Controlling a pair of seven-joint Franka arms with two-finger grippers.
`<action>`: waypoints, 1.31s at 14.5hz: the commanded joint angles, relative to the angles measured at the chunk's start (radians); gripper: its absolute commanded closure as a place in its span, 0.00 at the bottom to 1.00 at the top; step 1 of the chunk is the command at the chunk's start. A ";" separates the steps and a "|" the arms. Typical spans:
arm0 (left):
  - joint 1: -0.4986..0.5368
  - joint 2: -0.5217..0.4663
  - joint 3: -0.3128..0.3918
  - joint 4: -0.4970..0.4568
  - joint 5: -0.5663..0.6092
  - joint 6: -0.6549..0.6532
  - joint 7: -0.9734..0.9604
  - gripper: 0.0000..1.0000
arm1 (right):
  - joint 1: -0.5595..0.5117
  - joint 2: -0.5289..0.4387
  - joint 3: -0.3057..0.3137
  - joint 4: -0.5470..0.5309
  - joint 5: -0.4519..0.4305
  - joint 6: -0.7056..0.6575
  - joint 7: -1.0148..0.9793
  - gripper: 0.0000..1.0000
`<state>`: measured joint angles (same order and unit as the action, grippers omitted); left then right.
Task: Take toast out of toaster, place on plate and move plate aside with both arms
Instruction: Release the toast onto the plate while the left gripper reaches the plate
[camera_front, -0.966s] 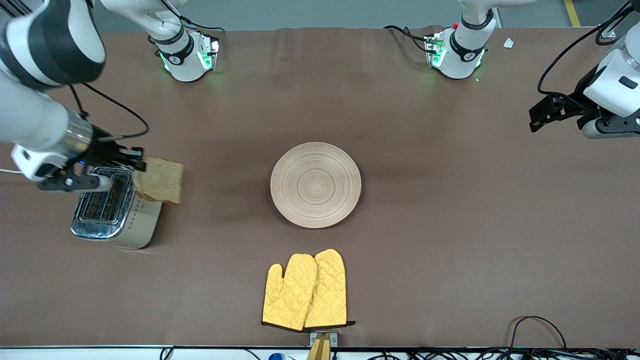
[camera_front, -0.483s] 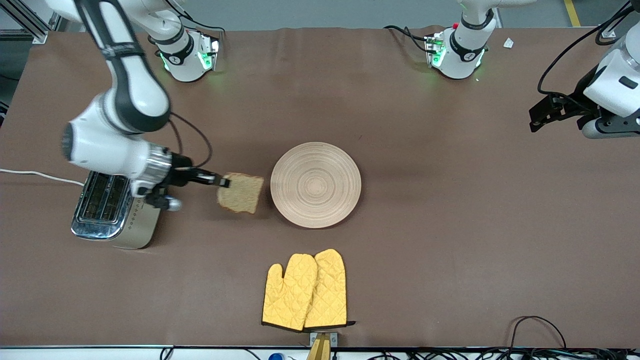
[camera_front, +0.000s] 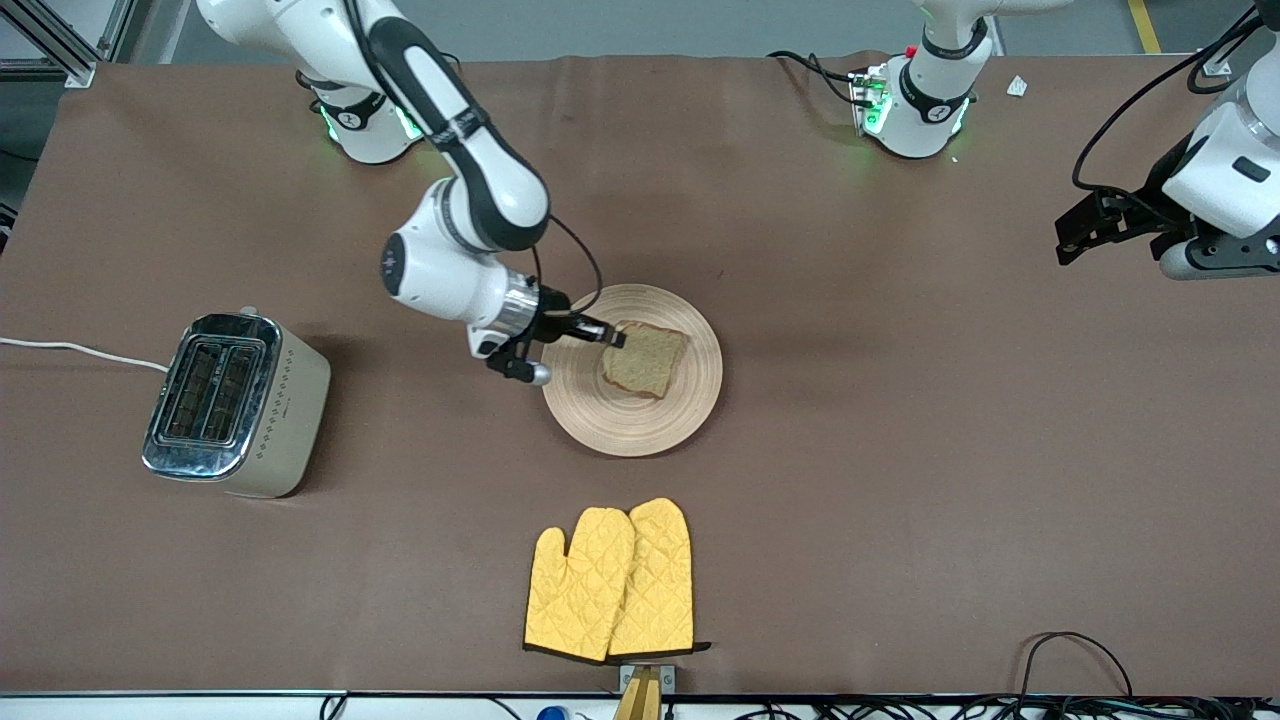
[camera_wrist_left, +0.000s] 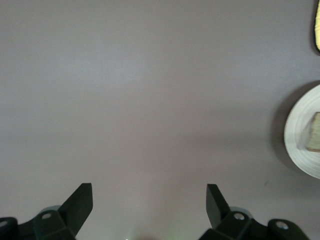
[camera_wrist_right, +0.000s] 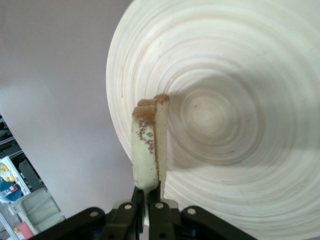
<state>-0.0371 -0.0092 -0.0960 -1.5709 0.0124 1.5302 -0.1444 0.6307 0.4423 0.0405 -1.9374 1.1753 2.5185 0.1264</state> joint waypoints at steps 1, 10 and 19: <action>0.016 0.029 -0.001 0.002 -0.045 -0.001 -0.009 0.00 | -0.023 -0.004 -0.016 0.006 0.026 -0.023 -0.075 1.00; 0.077 0.212 -0.004 -0.095 -0.392 0.172 0.078 0.00 | -0.117 0.001 -0.019 -0.103 0.026 -0.032 -0.298 1.00; 0.059 0.330 -0.023 -0.331 -0.770 0.427 0.477 0.00 | -0.144 -0.091 -0.019 -0.201 0.027 -0.032 -0.225 0.00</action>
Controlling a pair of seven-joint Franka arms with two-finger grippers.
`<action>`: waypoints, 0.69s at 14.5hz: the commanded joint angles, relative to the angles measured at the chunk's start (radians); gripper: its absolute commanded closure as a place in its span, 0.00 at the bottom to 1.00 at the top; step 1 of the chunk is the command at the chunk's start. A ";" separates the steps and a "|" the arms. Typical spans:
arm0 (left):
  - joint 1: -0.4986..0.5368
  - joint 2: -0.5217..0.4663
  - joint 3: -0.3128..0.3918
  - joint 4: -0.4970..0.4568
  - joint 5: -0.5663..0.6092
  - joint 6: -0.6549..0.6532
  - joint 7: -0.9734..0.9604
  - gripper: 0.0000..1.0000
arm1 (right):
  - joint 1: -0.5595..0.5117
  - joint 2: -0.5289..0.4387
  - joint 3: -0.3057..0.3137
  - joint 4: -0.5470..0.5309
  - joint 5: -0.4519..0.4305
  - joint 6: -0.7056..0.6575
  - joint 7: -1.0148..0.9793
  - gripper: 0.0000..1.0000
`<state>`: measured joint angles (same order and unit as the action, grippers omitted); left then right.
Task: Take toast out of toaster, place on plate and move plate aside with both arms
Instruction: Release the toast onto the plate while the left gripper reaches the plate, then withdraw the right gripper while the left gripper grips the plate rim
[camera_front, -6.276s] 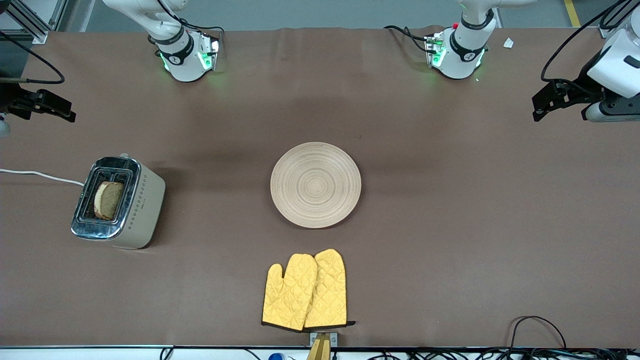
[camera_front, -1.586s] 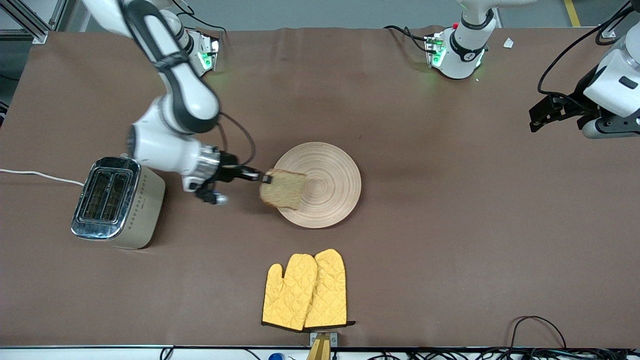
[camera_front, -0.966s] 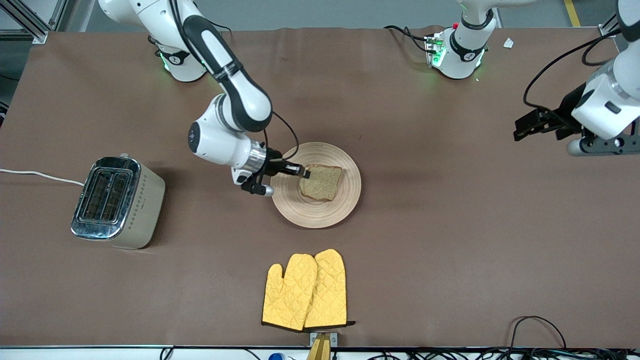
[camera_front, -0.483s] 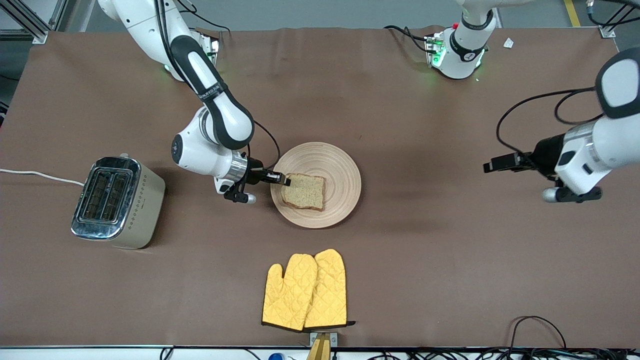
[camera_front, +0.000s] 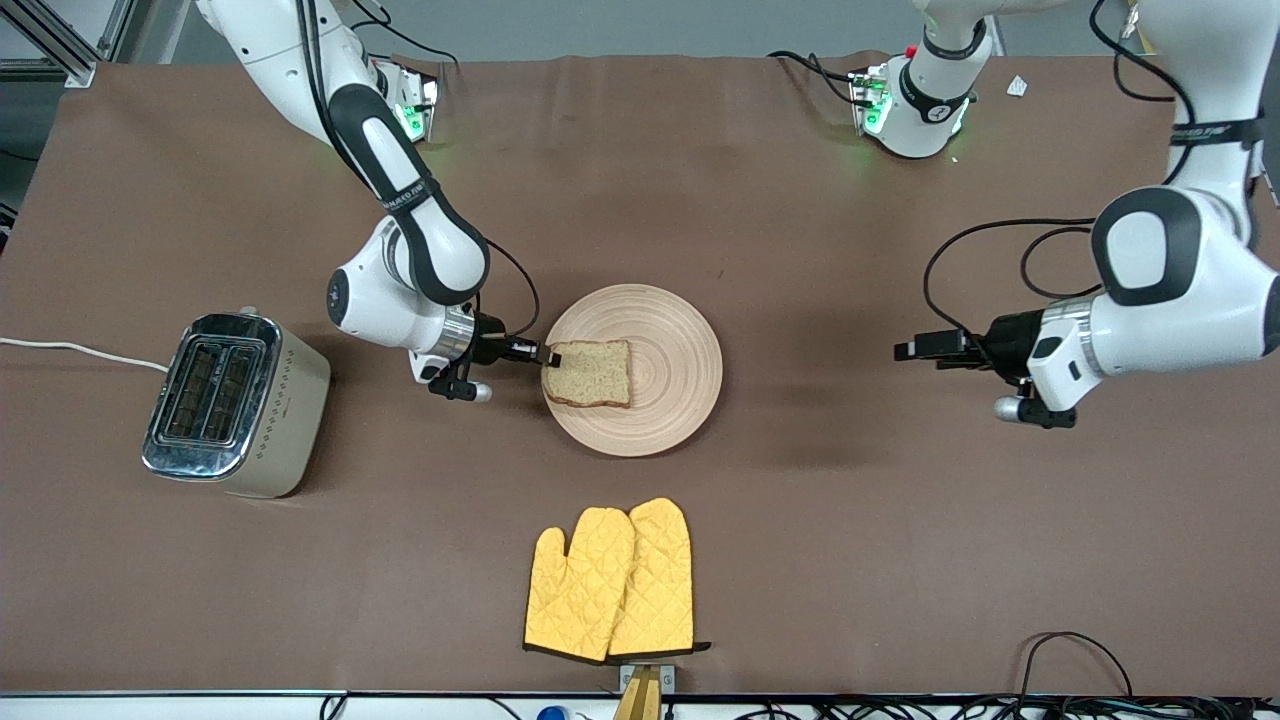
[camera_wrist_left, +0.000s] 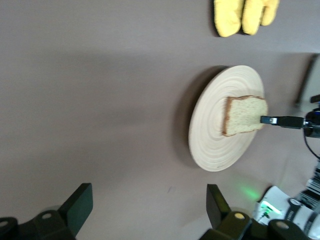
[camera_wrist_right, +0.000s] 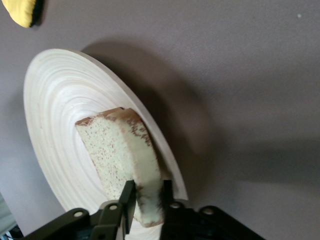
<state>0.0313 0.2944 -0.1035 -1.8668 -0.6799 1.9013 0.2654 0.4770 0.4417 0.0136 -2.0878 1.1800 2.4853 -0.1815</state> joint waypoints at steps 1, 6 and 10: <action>-0.013 0.034 -0.039 -0.066 -0.113 0.108 0.093 0.00 | 0.017 -0.118 0.008 -0.058 0.021 0.001 0.117 0.00; -0.014 0.136 -0.150 -0.094 -0.202 0.222 0.109 0.05 | -0.049 -0.233 -0.015 -0.123 -0.087 -0.045 0.117 0.00; -0.016 0.242 -0.192 -0.094 -0.321 0.246 0.246 0.13 | -0.255 -0.303 -0.021 -0.110 -0.553 -0.162 0.120 0.00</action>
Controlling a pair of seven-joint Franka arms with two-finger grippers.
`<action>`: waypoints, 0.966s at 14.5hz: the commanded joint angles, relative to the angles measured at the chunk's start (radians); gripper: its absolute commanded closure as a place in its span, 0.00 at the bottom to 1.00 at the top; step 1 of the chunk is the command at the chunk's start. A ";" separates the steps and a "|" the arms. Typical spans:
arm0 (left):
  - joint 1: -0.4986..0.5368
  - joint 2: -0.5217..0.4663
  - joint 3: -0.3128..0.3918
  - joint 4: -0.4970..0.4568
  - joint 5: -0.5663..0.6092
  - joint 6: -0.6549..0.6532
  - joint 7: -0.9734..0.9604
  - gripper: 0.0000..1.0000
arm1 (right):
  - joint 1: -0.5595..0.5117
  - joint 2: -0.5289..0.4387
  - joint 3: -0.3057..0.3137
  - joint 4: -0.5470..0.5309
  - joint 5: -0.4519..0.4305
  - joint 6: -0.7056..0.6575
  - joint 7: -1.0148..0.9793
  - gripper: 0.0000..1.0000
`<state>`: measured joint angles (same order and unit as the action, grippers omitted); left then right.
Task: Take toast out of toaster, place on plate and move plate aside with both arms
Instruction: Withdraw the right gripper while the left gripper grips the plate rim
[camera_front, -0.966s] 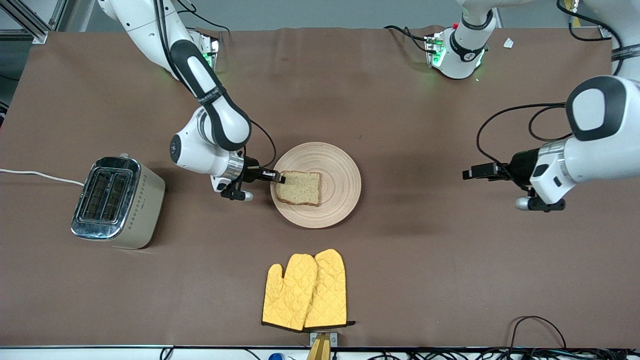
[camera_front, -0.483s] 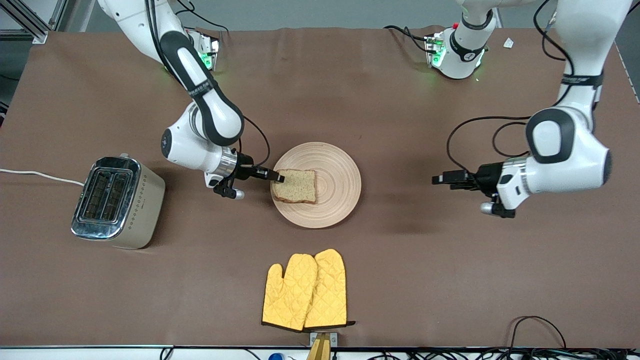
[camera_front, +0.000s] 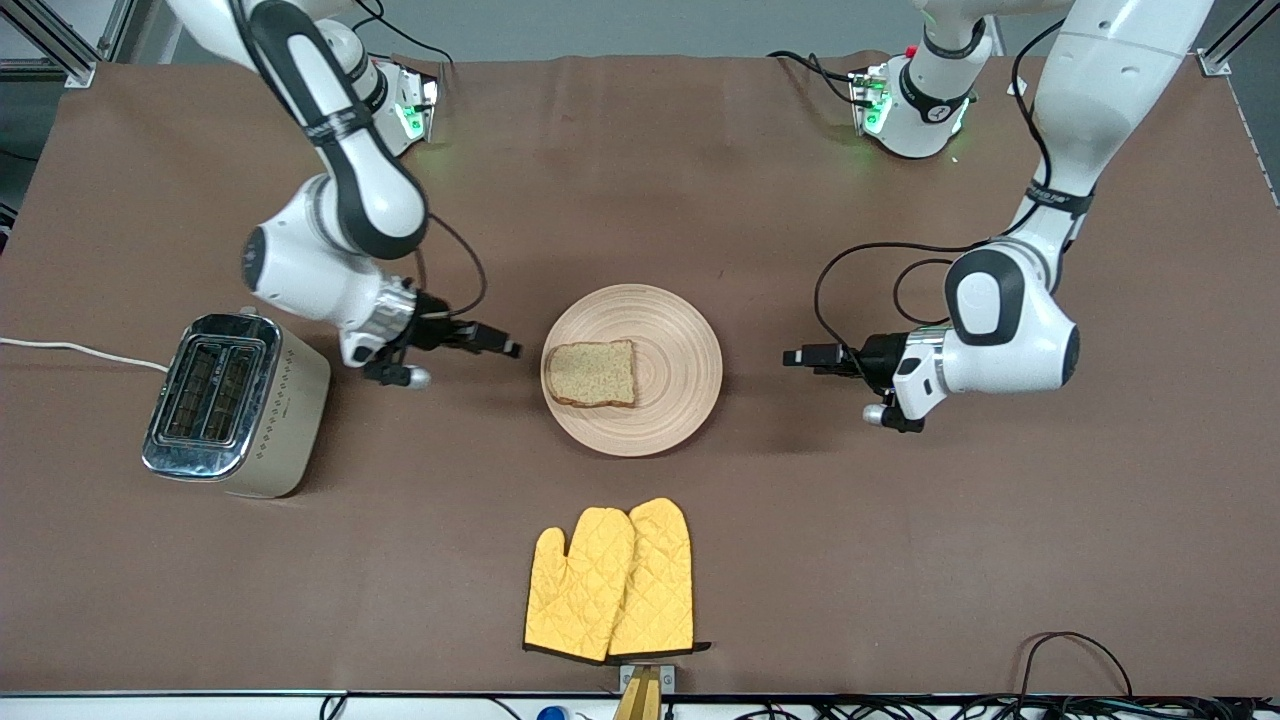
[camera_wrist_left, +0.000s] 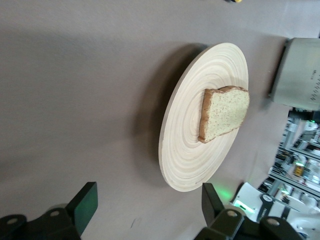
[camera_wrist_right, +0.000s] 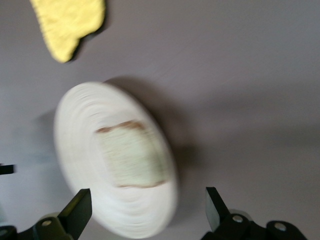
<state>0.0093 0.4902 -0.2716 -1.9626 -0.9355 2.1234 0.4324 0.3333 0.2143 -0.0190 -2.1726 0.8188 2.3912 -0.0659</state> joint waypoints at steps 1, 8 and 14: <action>0.005 0.076 -0.032 0.002 -0.098 0.032 0.130 0.15 | -0.193 -0.105 0.013 -0.003 -0.324 -0.140 -0.003 0.00; -0.038 0.179 -0.044 0.016 -0.291 0.044 0.333 0.28 | -0.392 -0.232 0.013 0.298 -0.794 -0.509 -0.067 0.00; -0.087 0.217 -0.044 0.024 -0.423 0.081 0.425 0.38 | -0.467 -0.233 0.013 0.600 -0.859 -0.697 -0.220 0.00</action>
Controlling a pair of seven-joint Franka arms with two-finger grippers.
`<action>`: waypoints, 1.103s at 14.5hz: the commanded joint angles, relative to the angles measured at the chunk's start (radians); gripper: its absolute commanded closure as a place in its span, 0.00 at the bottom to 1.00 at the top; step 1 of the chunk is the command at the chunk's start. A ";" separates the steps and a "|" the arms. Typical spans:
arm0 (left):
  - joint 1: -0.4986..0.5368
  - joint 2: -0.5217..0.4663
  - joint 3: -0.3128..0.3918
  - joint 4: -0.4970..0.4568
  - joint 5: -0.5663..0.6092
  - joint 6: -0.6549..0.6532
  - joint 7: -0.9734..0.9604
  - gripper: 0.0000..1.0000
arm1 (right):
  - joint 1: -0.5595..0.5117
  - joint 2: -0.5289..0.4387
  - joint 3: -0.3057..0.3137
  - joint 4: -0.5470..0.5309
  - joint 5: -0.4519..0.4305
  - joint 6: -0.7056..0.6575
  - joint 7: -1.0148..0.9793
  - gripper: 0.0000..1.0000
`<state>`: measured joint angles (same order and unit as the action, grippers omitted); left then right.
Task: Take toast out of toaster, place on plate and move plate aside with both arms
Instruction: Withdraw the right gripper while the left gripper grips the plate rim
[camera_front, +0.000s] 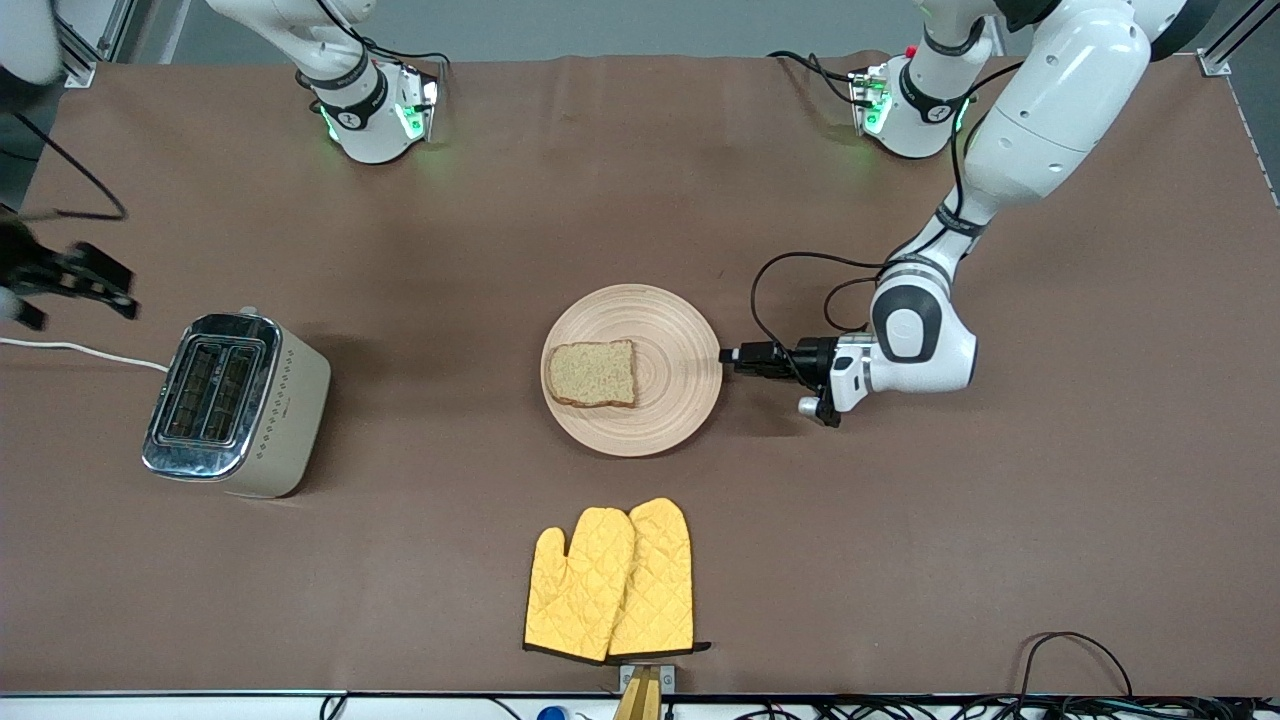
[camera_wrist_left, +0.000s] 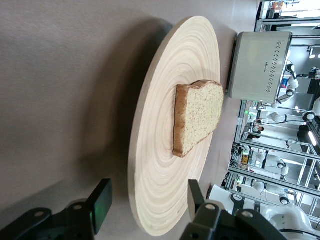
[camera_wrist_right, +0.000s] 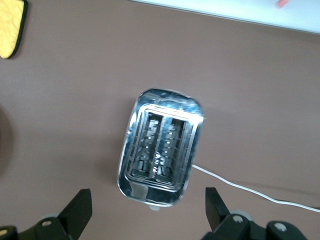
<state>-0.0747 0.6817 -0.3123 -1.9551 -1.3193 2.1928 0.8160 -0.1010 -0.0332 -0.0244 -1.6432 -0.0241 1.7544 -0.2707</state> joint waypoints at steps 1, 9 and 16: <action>-0.010 0.030 -0.004 0.016 -0.049 0.013 0.041 0.40 | -0.036 0.015 0.018 0.091 -0.014 -0.084 -0.005 0.00; -0.028 0.039 -0.002 0.024 -0.075 0.021 0.043 0.64 | -0.010 0.009 0.027 0.099 -0.027 -0.254 0.186 0.00; -0.042 0.045 -0.002 0.025 -0.075 0.041 0.043 0.83 | 0.052 -0.086 0.029 -0.078 -0.020 -0.116 0.188 0.00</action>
<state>-0.1070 0.7191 -0.3118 -1.9435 -1.3721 2.2178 0.8412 -0.0599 -0.0685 0.0045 -1.6679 -0.0271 1.6180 -0.0974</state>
